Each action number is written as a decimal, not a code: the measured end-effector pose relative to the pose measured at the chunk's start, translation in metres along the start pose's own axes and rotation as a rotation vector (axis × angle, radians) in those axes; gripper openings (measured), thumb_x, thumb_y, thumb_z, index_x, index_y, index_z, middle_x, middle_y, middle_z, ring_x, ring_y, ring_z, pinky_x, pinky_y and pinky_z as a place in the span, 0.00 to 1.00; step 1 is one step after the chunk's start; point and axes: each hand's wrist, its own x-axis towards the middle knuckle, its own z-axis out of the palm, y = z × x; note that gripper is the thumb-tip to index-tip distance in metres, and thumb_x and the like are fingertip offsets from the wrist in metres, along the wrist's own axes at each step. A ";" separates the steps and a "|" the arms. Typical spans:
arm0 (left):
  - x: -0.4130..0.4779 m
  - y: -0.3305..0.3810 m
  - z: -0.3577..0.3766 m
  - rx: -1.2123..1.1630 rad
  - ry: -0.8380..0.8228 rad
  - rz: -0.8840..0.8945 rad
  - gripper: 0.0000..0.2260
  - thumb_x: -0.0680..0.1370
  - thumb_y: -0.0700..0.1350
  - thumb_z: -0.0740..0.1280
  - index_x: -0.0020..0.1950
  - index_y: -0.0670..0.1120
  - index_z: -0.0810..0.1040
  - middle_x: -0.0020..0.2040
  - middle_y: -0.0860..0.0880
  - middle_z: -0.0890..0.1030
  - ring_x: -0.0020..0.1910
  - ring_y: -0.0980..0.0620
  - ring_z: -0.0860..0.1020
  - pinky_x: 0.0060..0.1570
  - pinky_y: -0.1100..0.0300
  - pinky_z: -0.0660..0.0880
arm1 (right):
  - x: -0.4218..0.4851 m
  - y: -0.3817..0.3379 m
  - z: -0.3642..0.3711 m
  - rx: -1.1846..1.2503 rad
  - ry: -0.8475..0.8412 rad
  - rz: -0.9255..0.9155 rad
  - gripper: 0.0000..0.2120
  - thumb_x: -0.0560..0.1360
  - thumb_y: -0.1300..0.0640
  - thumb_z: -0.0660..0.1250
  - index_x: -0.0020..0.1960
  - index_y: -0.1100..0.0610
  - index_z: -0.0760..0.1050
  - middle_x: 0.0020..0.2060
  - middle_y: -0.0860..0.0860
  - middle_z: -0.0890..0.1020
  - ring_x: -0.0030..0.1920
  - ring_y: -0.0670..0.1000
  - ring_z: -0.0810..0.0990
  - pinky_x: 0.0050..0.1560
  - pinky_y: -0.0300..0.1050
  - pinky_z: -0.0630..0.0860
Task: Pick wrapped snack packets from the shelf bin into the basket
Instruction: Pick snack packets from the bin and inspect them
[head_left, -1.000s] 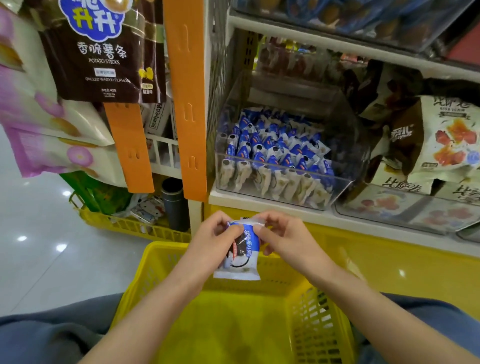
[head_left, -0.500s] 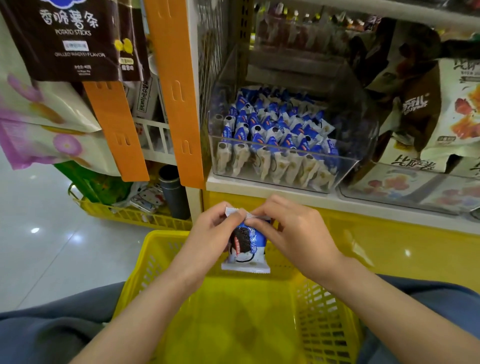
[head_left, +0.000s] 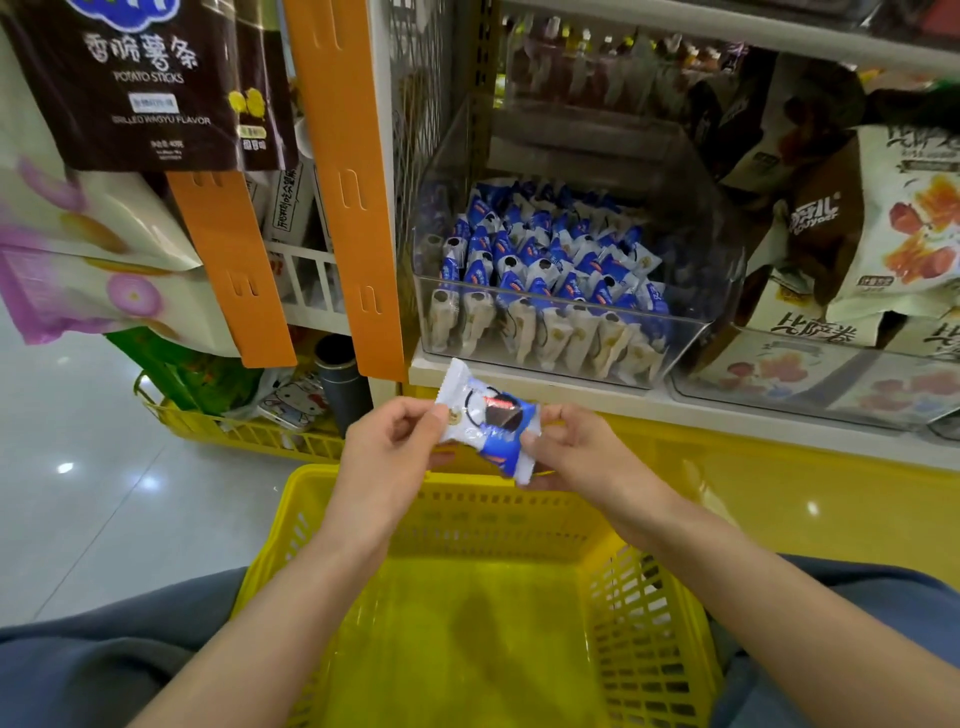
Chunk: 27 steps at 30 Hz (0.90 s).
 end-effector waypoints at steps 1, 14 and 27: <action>0.001 -0.001 -0.001 0.031 0.024 0.015 0.07 0.78 0.40 0.63 0.40 0.46 0.77 0.38 0.49 0.81 0.40 0.52 0.80 0.37 0.66 0.78 | 0.000 0.003 0.001 -0.112 -0.034 0.008 0.13 0.76 0.66 0.63 0.60 0.62 0.65 0.46 0.59 0.79 0.39 0.49 0.78 0.36 0.36 0.77; -0.002 -0.009 -0.002 0.440 -0.144 0.316 0.09 0.78 0.43 0.64 0.38 0.52 0.73 0.30 0.55 0.73 0.27 0.61 0.69 0.27 0.69 0.65 | 0.003 0.018 0.015 -0.383 0.065 -0.460 0.03 0.73 0.56 0.69 0.47 0.51 0.78 0.41 0.50 0.83 0.42 0.46 0.80 0.45 0.43 0.75; 0.002 -0.012 0.001 0.293 -0.209 0.114 0.08 0.77 0.41 0.64 0.38 0.47 0.75 0.32 0.53 0.77 0.32 0.59 0.74 0.32 0.64 0.71 | -0.002 0.012 0.007 -0.846 0.185 -0.730 0.06 0.75 0.51 0.66 0.44 0.52 0.80 0.37 0.43 0.79 0.37 0.42 0.76 0.36 0.40 0.73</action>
